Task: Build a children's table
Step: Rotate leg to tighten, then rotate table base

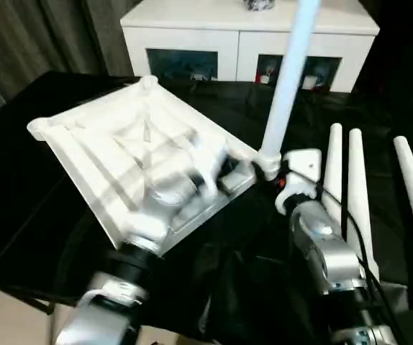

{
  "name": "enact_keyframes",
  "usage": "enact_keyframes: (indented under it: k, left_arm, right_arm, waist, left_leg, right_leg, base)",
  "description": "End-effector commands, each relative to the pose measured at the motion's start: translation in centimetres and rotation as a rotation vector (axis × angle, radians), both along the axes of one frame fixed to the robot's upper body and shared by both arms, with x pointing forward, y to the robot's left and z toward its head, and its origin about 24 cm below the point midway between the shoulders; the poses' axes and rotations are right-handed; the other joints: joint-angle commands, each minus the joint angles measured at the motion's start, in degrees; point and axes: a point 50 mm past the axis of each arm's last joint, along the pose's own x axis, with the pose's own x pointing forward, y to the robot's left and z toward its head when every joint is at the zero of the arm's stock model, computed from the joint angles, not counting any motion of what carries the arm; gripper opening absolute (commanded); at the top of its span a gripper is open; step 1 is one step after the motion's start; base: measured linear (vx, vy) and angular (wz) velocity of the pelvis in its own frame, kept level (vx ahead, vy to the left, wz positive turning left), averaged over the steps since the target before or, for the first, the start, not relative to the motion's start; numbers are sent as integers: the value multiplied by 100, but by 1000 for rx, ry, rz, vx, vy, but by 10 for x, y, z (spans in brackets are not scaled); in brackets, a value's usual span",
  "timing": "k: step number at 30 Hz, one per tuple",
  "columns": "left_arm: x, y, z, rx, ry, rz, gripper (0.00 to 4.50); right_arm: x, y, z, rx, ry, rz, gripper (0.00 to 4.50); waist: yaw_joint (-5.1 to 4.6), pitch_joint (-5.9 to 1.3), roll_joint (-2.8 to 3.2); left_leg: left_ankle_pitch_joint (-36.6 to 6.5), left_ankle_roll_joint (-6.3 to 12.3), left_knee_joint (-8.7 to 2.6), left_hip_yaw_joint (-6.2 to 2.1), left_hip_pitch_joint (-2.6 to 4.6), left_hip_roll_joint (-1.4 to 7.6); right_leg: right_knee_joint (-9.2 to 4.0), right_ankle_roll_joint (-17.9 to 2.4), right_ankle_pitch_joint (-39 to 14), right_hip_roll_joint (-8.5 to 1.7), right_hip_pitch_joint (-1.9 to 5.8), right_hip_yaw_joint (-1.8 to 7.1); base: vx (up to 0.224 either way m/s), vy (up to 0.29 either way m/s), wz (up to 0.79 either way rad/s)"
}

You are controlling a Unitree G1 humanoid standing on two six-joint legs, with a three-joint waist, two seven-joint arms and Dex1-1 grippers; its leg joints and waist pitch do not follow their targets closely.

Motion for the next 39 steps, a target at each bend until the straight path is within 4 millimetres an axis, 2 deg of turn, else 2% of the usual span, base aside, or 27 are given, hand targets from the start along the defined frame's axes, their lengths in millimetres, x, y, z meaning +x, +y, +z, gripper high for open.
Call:
enact_keyframes:
  k: [1,2,3,4,5,6,7,8,9,10,11,12,13,15,16,17,18,19,20,22,26,30,32,34,37,39]
  left_arm:
    - [-6,25,9,36,10,1,131]
    - [-6,25,9,36,10,1,142]
    - [-13,59,12,137,22,17,144]
    - [-13,59,12,137,22,17,144]
    - [-17,91,13,253,20,82,164]
    - [-19,104,14,297,25,115,164]
    - [-21,120,15,346,32,157,176]
    - [-22,136,16,410,35,209,182]
    - [-25,164,18,521,47,318,187]
    - [-27,178,20,580,56,376,196]
    - [-27,178,20,580,56,376,196]
    - [-27,178,20,580,56,376,210]
    - [-30,197,23,651,69,465,218]
    - [-38,225,24,755,110,599,226]
    - [-42,230,20,769,150,623,226]
    - [-46,229,14,777,181,614,247]
    - [-48,225,7,762,212,592,258]
    - [-50,219,0,743,239,560,263]
    - [-52,212,-7,727,263,521,268]
    - [-56,202,-18,713,301,465,285]
    - [-66,184,-39,727,380,360,316]
    - [-68,173,-43,704,391,323,351]
    - [-68,173,-43,704,391,323,361]
    - [-68,162,-44,670,380,296,380]
    - [-66,153,-44,642,372,277,397]
    - [-66,142,-44,614,366,240,417]
  right_arm:
    - [-3,3,0,5,18,31,384]
    - [-3,3,0,5,18,31,384]
    - [-5,6,-3,-10,42,53,384]
    - [-5,6,-3,-10,42,53,384]
    - [-6,8,-5,-19,63,62,384]
    - [-6,8,-6,-27,67,65,384]
    - [-7,9,-7,-34,71,69,384]
    - [-7,9,-7,-30,78,70,384]
    - [-7,9,-8,-35,85,71,384]
    - [-6,9,-9,-38,90,72,384]
    - [-6,9,-9,-38,90,72,384]
    - [-6,9,-9,-38,90,72,384]
    - [-6,9,-9,-36,97,71,384]
    - [-4,9,-11,-38,113,70,384]
    - [-3,10,-13,-46,124,74,384]
    - [-3,12,-14,-50,132,77,384]
    - [-3,13,-16,-53,141,79,384]
    - [-2,14,-17,-63,146,78,384]
    - [-2,15,-18,-69,150,75,384]
    - [0,15,-18,-80,148,56,384]
    - [5,7,-13,-74,118,-57,384]
    - [7,1,-14,-73,122,-93,384]
    - [7,1,-14,-73,122,-93,384]
    - [6,11,-26,-98,181,-18,384]
    - [5,22,-34,-90,219,49,384]
    - [2,38,-40,-71,246,138,384]
  waist:
    - [17,-342,-69]
    - [-8,-335,-56]
    - [-3,-337,-71]
    - [-8,-329,-86]
    - [-38,-313,-56]
    - [-53,-293,-83]
    - [-69,-289,-44]
    - [-76,-283,-67]
    - [-54,-279,-98]
    - [-54,-266,-55]
    - [-50,-268,-41]
    - [-33,-278,-25]
    - [-7,-270,-78]
    - [8,-269,-76]
    - [-13,-281,-89]
    - [-13,-277,-83]
    - [-9,-298,-71]
    - [-3,-299,-79]
    - [7,-301,-98]
    - [19,-301,-101]
    - [18,-290,-125]
    - [-1,-284,-156]
    - [-4,-287,-153]
    - [-11,-294,-150]
    - [0,-300,-134]
    - [-6,-300,-152]
  left_leg:
    - [-743,559,-393,1,28,131]
    - [-804,445,-411,0,21,121]
    - [-877,386,-412,4,51,129]
    - [-946,339,-430,-11,34,131]
    - [-1098,243,-456,-13,32,116]
    - [-1191,155,-463,-22,33,108]
    - [-1281,84,-464,-5,80,102]
    - [-1310,29,-467,0,93,105]
    - [-1353,24,-473,-14,85,107]
    - [-1419,-11,-491,-16,81,96]
    - [-1442,-53,-499,-32,83,104]
    - [-1442,-113,-490,-27,130,114]
    - [-1469,-155,-486,-7,167,133]
    - [-1469,-163,-492,-7,140,108]
    - [-1358,-174,-506,-42,74,93]
    - [-1340,-172,-508,-42,87,96]
    - [-1225,-192,-485,-27,125,100]
    - [-1193,-183,-478,-17,129,98]
    - [-1113,-163,-472,-9,111,92]
    - [-1055,-133,-473,-6,93,92]
    - [-1239,-177,-485,-12,86,88]
    - [-1310,-173,-481,-14,89,73]
    - [-1304,-157,-472,-11,94,70]
    - [-1264,-143,-464,-10,93,70]
    - [-1290,-115,-452,-5,100,78]
    - [-1187,-90,-454,-15,59,77]
  right_leg:
    - [-315,-1245,-1192,-227,405,212]
    - [-301,-1213,-1187,-216,411,224]
    - [-304,-1198,-1219,-212,389,226]
    - [-289,-1172,-1285,-222,403,230]
    - [-307,-1063,-1525,-195,390,229]
    - [-307,-978,-1694,-195,375,239]
    - [-341,-909,-1824,-181,333,245]
    - [-341,-921,-1758,-173,321,257]
    - [-338,-892,-1781,-166,325,254]
    - [-325,-833,-1890,-172,321,263]
    - [-321,-821,-1893,-175,327,260]
    - [-327,-869,-1739,-173,293,272]
    - [-318,-968,-1517,-151,255,287]
    - [-271,-994,-1457,-146,275,310]
    - [-223,-969,-1365,-158,334,323]
    - [-241,-970,-1349,-158,318,329]
    - [-226,-1103,-1059,-156,292,339]
    - [-223,-1143,-960,-147,285,339]
    - [-207,-1213,-815,-152,301,346]
    - [-200,-1266,-775,-171,318,351]
    - [-238,-1146,-1098,-184,333,357]
    - [-253,-1031,-1280,-162,327,354]
    - [-256,-1031,-1270,-157,319,352]
    - [-245,-1077,-1199,-154,316,348]
    - [-239,-1163,-1143,-161,307,348]
    - [-222,-1214,-994,-165,348,345]
  base:
    - [0,0,0]
    - [0,0,0]
    - [0,0,0]
    - [0,0,0]
    - [0,0,0]
    - [0,0,0]
    - [0,0,0]
    - [0,0,0]
    - [0,0,0]
    - [0,0,0]
    - [0,0,0]
    - [0,0,0]
    - [0,0,0]
    - [0,0,0]
    - [0,0,0]
    - [0,0,0]
    - [0,0,0]
    - [0,0,0]
    - [0,0,0]
    - [0,0,0]
    - [0,0,0]
    - [0,0,0]
    - [0,0,0]
    - [0,0,0]
    - [0,0,0]
    - [0,0,0]
